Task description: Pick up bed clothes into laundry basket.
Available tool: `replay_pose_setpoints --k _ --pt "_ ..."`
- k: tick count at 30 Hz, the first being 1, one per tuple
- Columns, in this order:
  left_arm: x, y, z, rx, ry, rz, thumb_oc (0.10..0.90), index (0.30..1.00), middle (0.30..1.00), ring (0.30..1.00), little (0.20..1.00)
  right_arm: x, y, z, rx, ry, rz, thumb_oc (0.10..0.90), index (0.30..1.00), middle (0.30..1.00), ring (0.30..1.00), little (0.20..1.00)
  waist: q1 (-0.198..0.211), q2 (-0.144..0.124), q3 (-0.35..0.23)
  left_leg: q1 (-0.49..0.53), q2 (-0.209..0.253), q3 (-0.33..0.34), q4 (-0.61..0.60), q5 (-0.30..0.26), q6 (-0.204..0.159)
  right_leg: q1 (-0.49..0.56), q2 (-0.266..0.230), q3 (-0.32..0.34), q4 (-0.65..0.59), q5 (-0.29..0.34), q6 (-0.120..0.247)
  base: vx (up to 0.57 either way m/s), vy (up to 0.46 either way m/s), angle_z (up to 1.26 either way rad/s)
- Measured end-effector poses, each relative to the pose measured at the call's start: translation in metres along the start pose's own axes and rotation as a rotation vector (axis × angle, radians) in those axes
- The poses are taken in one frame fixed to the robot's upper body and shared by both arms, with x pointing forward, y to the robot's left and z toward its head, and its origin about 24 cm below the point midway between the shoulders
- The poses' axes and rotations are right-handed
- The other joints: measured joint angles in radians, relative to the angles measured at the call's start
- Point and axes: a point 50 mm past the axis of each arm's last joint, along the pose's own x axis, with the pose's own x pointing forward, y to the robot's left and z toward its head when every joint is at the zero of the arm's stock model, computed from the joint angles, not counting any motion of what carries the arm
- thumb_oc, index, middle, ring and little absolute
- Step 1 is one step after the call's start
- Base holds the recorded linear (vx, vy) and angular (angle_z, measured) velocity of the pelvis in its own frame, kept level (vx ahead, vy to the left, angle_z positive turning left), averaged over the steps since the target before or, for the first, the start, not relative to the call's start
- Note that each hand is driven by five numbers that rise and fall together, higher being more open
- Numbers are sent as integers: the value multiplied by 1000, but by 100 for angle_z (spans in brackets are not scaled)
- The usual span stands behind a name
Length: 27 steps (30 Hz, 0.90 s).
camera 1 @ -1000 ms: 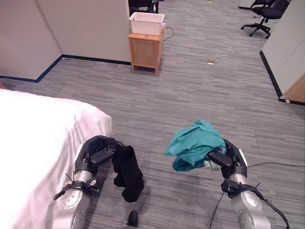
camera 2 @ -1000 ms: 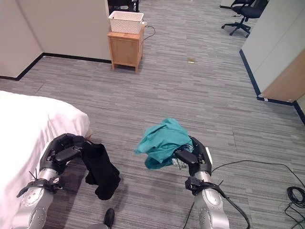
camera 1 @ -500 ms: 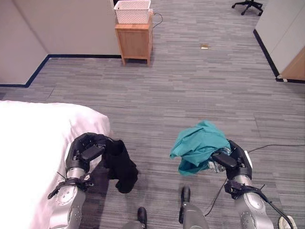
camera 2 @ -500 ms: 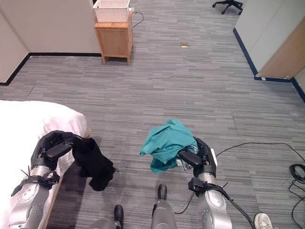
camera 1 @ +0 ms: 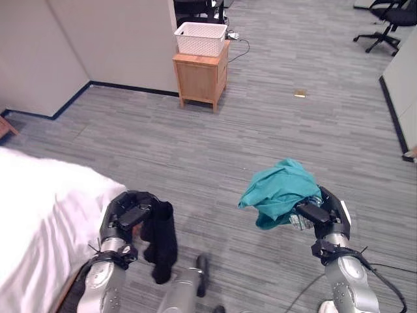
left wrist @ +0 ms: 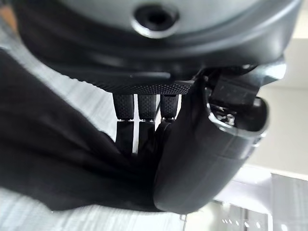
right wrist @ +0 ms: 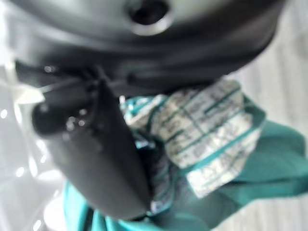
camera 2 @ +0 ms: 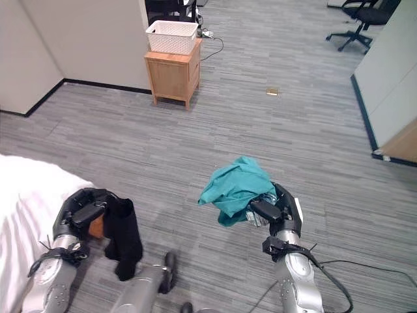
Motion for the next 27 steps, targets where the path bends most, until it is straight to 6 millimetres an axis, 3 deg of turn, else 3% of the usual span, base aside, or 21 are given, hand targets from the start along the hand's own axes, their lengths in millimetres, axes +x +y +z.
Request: replay_pose_setpoints --k 1,2,3,4,5,6,7,9,10,12,13,14,15,16,18,19,20,21,23,25,27 --pt "-2 3 0 10 2 2 400 300 300 300 300 -5 3 -9 6 37 7 400 300 300 300 300 17 -28 -31 8 -57 15 -8 6 25 71 2 15 -42 -16 25 570 114 -23" --pt "-1 4 1 11 -2 7 400 300 300 300 300 -5 5 -11 10 44 14 400 300 300 300 300 30 -43 -38 24 -78 46 19 7 50 94 1 39 -46 -18 28 557 147 -45" --pt "-3 5 0 9 1 12 400 300 300 300 300 -5 6 -12 13 47 19 400 300 300 300 300 30 -40 -46 55 -88 77 25 8 143 110 18 59 -7 -26 40 451 198 -43" --pt "-5 10 1 32 5 16 400 300 300 300 300 -7 11 -16 38 55 31 400 300 300 300 300 30 -45 -62 132 -87 28 -54 150 223 106 35 67 118 -44 70 442 193 -22" --pt "-4 11 1 41 13 18 400 300 300 300 300 -10 16 -22 62 72 28 400 300 300 300 300 24 -91 -64 174 -116 22 -58 112 225 48 -4 48 287 -19 107 460 247 -30" --pt "-5 10 0 45 21 10 400 300 300 300 300 -10 19 -24 65 73 36 400 300 300 300 300 34 -101 -62 221 -115 13 -76 113 224 -76 -57 3 575 81 134 425 247 -29" --pt "-5 8 -2 44 28 4 400 300 300 300 300 -12 20 -24 68 71 38 400 300 300 300 300 31 -102 -61 268 -118 -21 -94 119 203 -153 -105 -18 722 81 99 410 240 -45" --pt "0 -2 0 0 2 -4 400 300 300 300 300 -12 18 -17 81 32 30 400 300 300 300 300 -7 -62 -24 322 -113 -80 -26 -17 208 -316 -161 13 976 150 64 332 128 11" --pt "6 -11 2 -17 -10 -31 400 300 300 300 300 -12 16 -14 87 14 20 400 300 300 300 300 -40 -32 7 365 -105 -138 -10 -19 177 -386 -182 30 1066 150 56 427 75 75" --pt "10 -24 7 -18 -28 -101 400 300 300 300 300 -21 10 -23 72 58 0 400 300 300 300 300 -72 -5 6 431 -76 -185 -18 -68 167 -489 -198 69 1030 121 85 458 -56 85" --pt "15 -37 18 -28 -71 -152 400 300 300 300 300 -26 6 -28 70 84 -16 400 300 300 300 300 -104 20 21 495 -26 -247 -33 -110 131 -561 -241 41 840 104 67 385 -103 81" --pt "18 -42 22 -34 -86 -171 400 300 300 300 300 -28 4 -29 66 94 -18 400 300 300 300 300 -114 27 25 511 -11 -275 -32 -122 126 -574 -236 39 725 108 75 382 -146 119" --pt "24 -50 29 -33 -111 -207 400 300 300 300 300 -33 2 -33 61 113 -23 400 300 300 300 300 -130 23 26 528 14 -276 -9 -131 71 -569 -241 75 485 150 100 301 -133 96" --pt "26 -52 33 -35 -126 -224 400 300 300 300 300 -35 2 -37 56 130 -21 400 300 300 300 300 -136 2 20 553 21 -275 4 -156 48 -569 -244 119 357 190 118 553 -221 102" --pt "27 -48 37 -21 -134 -227 400 300 300 300 300 -43 3 -44 68 162 -22 400 300 300 300 300 -150 -59 -8 619 41 -296 19 -228 -13 -474 -234 229 57 321 139 393 -143 89" --pt "27 -50 30 -67 -119 -213 400 300 300 300 300 -41 -2 -45 54 171 -32 400 300 300 300 300 -164 -21 -17 647 102 -344 3 -267 -9 -463 -172 219 107 329 105 225 -110 85" --pt "26 -55 25 -93 -98 -227 400 300 300 300 300 -37 -9 -47 51 177 -67 400 300 300 300 300 -149 -3 -29 648 114 -327 5 -285 -66 -451 -130 219 132 289 72 319 -162 55" --pt "25 -57 25 -94 -99 -236 400 300 300 300 300 -33 -10 -44 51 163 -73 400 300 300 300 300 -145 -20 -19 640 82 -313 5 -294 -78 -439 -130 226 133 310 13 485 -255 26" --pt "22 -56 24 -96 -95 -244 400 300 300 300 300 -27 -15 -33 48 118 -89 400 300 300 300 300 -153 -30 -12 601 37 -304 2 -253 -96 -393 -131 177 132 280 9 341 -193 50" --pt "22 -55 29 -99 -119 -253 400 300 300 300 300 -24 -22 -26 42 91 -113 400 300 300 300 300 -163 -52 2 571 35 -303 26 -195 -104 -332 -112 140 132 251 -19 349 -212 67" --pt "18 -44 35 -114 -149 -221 400 300 300 300 300 -16 -20 -16 38 50 -89 400 300 300 300 300 -164 -54 3 559 55 -302 26 -126 -92 -299 -80 135 130 218 -4 315 -210 22"
